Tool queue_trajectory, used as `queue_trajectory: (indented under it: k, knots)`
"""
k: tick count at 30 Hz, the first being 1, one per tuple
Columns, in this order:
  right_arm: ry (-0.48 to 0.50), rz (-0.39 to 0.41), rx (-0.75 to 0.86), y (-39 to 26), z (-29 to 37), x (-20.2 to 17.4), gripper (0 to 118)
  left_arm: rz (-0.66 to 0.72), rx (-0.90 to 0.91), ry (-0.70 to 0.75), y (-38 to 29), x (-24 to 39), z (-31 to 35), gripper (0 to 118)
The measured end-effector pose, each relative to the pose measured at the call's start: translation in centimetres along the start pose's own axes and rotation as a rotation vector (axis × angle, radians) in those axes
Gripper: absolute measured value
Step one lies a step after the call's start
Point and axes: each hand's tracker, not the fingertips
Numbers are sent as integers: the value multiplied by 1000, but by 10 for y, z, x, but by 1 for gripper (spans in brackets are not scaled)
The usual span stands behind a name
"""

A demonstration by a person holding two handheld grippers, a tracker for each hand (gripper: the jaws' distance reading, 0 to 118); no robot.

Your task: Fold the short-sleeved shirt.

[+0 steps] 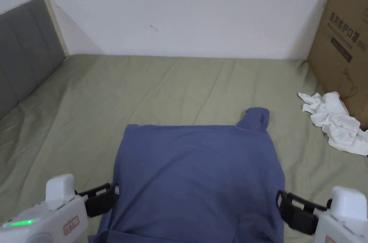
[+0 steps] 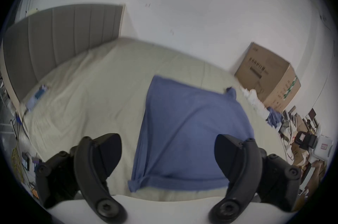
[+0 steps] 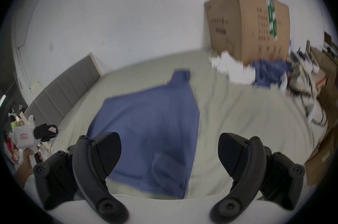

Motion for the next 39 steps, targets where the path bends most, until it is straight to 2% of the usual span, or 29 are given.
queue_trajectory:
  k: [2,9,11,13,14,15,17,18,19,20,21,26,29,35,36,37,39]
  knots:
    - [-21,27,77,22,9,-8,111,-6,62,11,17,11,7,118]
    - [-84,112,223,57,29,-28,108,-44,194,-2,47,37,20,118]
    - [-98,119,244,57,33,-32,98,-55,249,21,45,44,24,118]
    - [-111,113,257,55,35,-33,70,-89,281,44,40,50,26,116]
    - [-112,110,259,55,34,-33,62,-112,293,54,37,52,28,109]
    - [-110,108,256,55,34,-32,51,-130,304,62,34,55,30,91]
    - [-96,99,254,51,35,-32,24,-151,307,67,29,56,29,46]
    - [-101,95,259,50,34,-34,10,-161,297,65,28,57,28,16]
    - [-118,102,264,48,34,-35,8,-161,279,51,27,56,27,12]
    - [-107,107,262,47,34,-34,2,-160,257,38,27,55,26,10]
    - [-89,106,253,46,34,-33,2,-156,237,19,25,54,24,6]
    - [-91,104,241,39,31,-34,2,-128,159,13,15,44,16,5]
    - [-91,95,230,36,30,-31,2,-108,44,4,2,30,5,5]
    - [-83,87,182,26,25,-25,2,-75,-133,93,-35,-3,-15,6]
    - [-84,90,172,24,24,-24,2,-64,-179,111,-41,-9,-19,11]
    - [-85,92,162,22,23,-24,2,-47,-207,118,-47,-14,-21,29]
    - [-83,89,148,18,21,-24,2,-19,-274,157,-57,-24,-26,88]
